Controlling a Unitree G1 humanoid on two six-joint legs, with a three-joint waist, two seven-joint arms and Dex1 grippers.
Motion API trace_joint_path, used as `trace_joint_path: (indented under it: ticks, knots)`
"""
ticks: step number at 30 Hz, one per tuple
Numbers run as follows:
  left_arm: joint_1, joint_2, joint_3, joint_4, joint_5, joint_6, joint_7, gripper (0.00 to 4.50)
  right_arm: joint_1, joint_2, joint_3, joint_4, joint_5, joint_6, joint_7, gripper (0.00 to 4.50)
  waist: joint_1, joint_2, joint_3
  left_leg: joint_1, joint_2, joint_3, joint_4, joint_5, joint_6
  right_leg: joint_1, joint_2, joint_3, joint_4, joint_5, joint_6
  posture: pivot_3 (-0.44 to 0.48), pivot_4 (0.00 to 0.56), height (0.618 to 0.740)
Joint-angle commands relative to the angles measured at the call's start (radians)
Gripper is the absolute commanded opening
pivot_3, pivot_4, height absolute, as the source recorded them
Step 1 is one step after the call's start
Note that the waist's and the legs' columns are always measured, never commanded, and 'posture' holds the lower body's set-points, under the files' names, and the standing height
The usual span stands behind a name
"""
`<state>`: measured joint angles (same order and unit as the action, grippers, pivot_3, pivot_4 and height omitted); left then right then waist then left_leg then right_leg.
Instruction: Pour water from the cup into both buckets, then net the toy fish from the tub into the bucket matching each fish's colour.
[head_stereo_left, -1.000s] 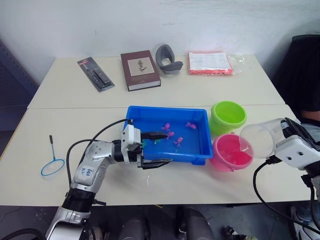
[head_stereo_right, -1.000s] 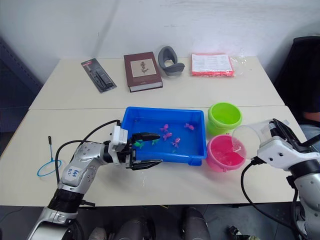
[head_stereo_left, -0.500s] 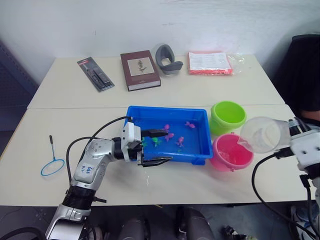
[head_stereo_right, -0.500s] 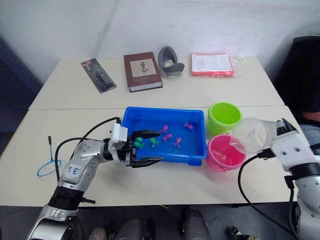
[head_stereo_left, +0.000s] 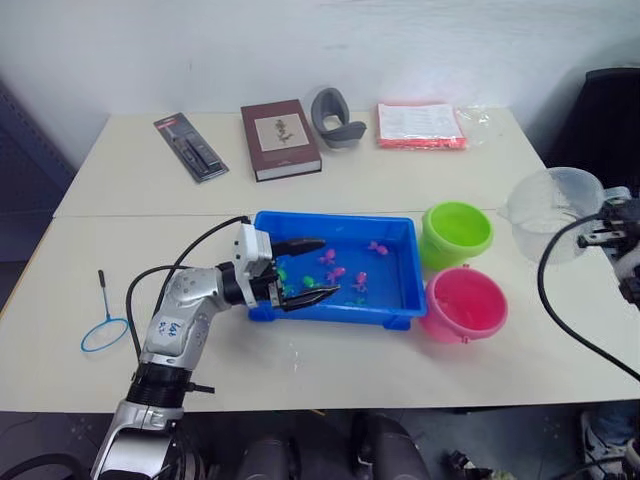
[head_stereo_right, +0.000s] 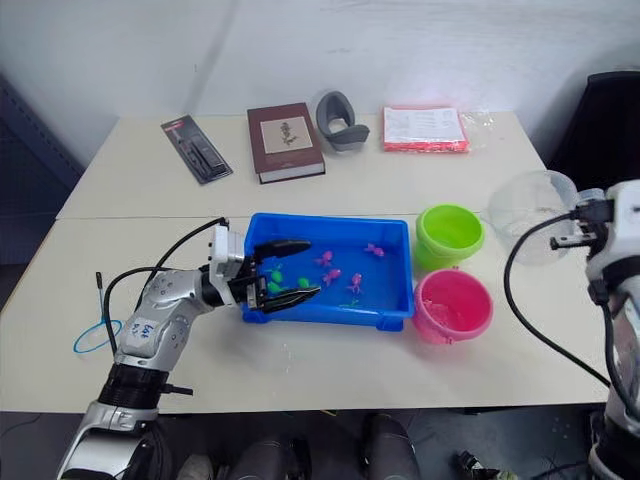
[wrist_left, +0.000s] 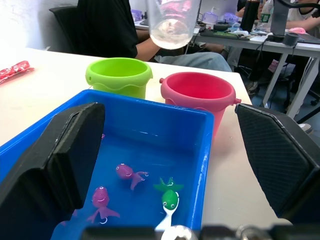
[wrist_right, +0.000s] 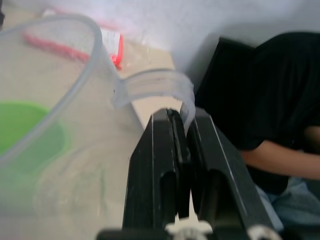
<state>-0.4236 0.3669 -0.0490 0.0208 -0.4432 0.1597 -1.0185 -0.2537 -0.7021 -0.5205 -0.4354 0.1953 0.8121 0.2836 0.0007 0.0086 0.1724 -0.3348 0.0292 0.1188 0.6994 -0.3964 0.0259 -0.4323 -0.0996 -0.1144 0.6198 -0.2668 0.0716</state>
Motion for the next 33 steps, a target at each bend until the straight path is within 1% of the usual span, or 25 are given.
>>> trace_joint_path:
  ticks: [1, 3, 5, 8, 11, 15, 20, 28, 33]
  knots:
    - [-0.014, -0.011, 0.014, -0.008, -0.007, -0.013, 0.015, 4.50, -0.043, -0.096, 0.065, 0.086, -0.067, -0.026, 0.007, 0.06, 0.002, 0.000, 0.000, 0.000, 0.000, 0.000, 0.000, 0.000, 0.000, 0.000, 0.000, 0.000, 0.000, 0.000, 0.000, 0.000, 0.150, 0.740]
    - [-0.013, -0.011, 0.017, -0.008, -0.004, -0.019, 0.018, 4.50, -0.073, -0.132, 0.122, 0.156, -0.110, -0.090, 0.001, 0.06, 0.000, 0.000, 0.000, -0.001, -0.001, 0.000, 0.000, 0.000, 0.000, 0.000, 0.000, -0.001, -0.001, 0.000, 0.001, 0.000, 0.150, 0.740]
    - [-0.011, -0.010, 0.022, -0.007, -0.007, -0.021, 0.022, 4.50, -0.109, -0.130, 0.158, 0.218, -0.140, -0.181, -0.018, 0.06, -0.002, 0.000, 0.000, -0.001, -0.001, 0.001, 0.000, 0.000, 0.000, 0.000, 0.000, 0.000, -0.001, 0.001, 0.002, 0.000, 0.150, 0.740]
    - [-0.005, -0.014, 0.020, -0.013, -0.008, -0.022, 0.029, 4.50, -0.095, -0.176, 0.239, 0.294, -0.230, -0.314, -0.010, 0.06, -0.003, 0.000, 0.000, 0.000, 0.000, 0.001, 0.000, 0.000, 0.000, 0.000, 0.000, 0.000, -0.002, 0.001, 0.002, 0.000, 0.150, 0.740]
    - [-0.003, -0.015, 0.020, -0.015, -0.006, -0.026, 0.034, 4.50, -0.133, -0.157, 0.278, 0.370, -0.271, -0.406, -0.046, 0.06, -0.003, -0.001, 0.000, -0.001, 0.000, 0.001, 0.000, 0.000, 0.000, 0.000, 0.001, 0.000, -0.002, 0.001, 0.002, 0.000, 0.150, 0.740]
    - [-0.005, -0.014, 0.018, -0.012, 0.002, -0.036, 0.039, 4.50, -0.158, -0.178, 0.342, 0.443, -0.347, -0.524, -0.058, 0.06, -0.003, -0.001, 0.000, 0.000, 0.000, 0.001, 0.000, 0.001, -0.001, 0.000, 0.000, 0.000, -0.002, 0.001, 0.002, 0.000, 0.150, 0.740]
    - [-0.012, -0.005, 0.016, 0.000, 0.009, -0.042, 0.034, 4.50, -0.182, -0.184, 0.377, 0.502, -0.412, -0.611, -0.070, 0.06, -0.002, -0.001, 0.000, -0.001, 0.000, 0.001, 0.000, 0.001, -0.001, 0.000, 0.000, 0.000, -0.002, 0.001, 0.002, 0.000, 0.150, 0.740]
    - [-0.029, -0.005, 0.016, 0.019, 0.015, -0.053, 0.031, 4.50, -0.213, -0.220, 0.458, 0.551, -0.587, -0.774, -0.136, 0.06, -0.004, -0.001, 0.000, -0.001, 0.001, 0.001, 0.000, 0.001, -0.001, 0.000, 0.000, 0.000, -0.002, 0.001, 0.002, 0.000, 0.150, 0.740]
    - [-0.031, -0.008, 0.013, 0.017, 0.018, -0.054, 0.034, 4.50, -0.233, -0.224, 0.480, 0.573, -0.667, -0.823, -0.170, 0.06, -0.003, -0.001, 0.000, -0.001, 0.001, 0.001, 0.000, 0.001, -0.002, 0.000, 0.001, 0.000, -0.002, 0.001, 0.002, 0.000, 0.150, 0.740]
